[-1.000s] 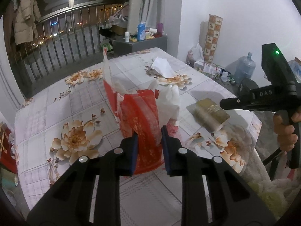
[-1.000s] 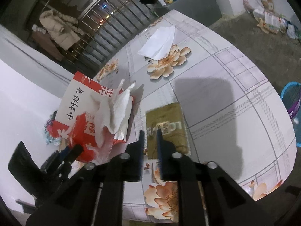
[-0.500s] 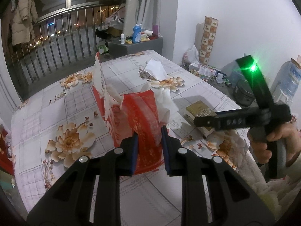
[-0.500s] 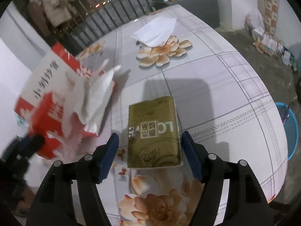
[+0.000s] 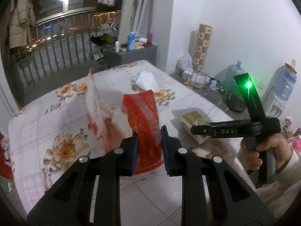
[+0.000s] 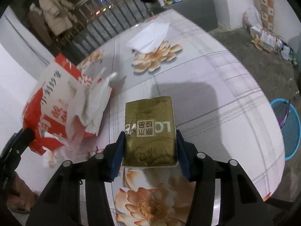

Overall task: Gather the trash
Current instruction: 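Carry the gold box and red plastic bag over the blue wastebasket, then open both tools to drop the gold box and red bag into the wastebasket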

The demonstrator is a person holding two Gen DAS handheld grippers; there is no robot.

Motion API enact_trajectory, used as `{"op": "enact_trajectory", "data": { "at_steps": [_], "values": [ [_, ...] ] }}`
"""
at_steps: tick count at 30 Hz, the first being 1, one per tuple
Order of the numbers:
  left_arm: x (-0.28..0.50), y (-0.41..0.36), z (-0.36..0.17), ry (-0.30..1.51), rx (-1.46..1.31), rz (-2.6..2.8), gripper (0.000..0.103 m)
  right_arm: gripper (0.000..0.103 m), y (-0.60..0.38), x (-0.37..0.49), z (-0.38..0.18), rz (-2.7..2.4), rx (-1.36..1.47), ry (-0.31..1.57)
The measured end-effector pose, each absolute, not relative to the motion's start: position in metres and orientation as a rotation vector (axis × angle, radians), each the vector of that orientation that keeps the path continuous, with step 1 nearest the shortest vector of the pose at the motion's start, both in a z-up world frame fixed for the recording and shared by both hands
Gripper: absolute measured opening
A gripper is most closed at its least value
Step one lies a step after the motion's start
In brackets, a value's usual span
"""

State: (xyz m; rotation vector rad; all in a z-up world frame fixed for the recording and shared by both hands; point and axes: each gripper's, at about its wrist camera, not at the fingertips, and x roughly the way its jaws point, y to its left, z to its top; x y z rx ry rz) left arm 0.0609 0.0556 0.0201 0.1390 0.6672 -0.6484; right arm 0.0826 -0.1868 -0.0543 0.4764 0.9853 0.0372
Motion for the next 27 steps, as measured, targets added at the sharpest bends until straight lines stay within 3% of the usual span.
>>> {"op": "enact_trajectory", "data": {
  "at_steps": [7, 13, 18, 27],
  "values": [
    [0.076, 0.006, 0.029, 0.685, 0.145, -0.789, 0.020, 0.050, -0.254, 0.044, -0.038, -0.078, 0.623, 0.861],
    [0.091, -0.087, 0.027, 0.769, 0.150, -1.017, 0.020, 0.050, -0.340, -0.017, -0.043, -0.304, 0.813, 0.728],
    [0.101, -0.186, 0.010, 0.906, 0.171, -1.191, 0.021, 0.050, -0.412, -0.067, -0.075, -0.494, 0.989, 0.671],
    [0.097, -0.366, -0.064, 1.109, 0.341, -1.302, 0.022, 0.051, -0.505, -0.097, -0.149, -0.692, 1.176, 0.658]
  ]
}}
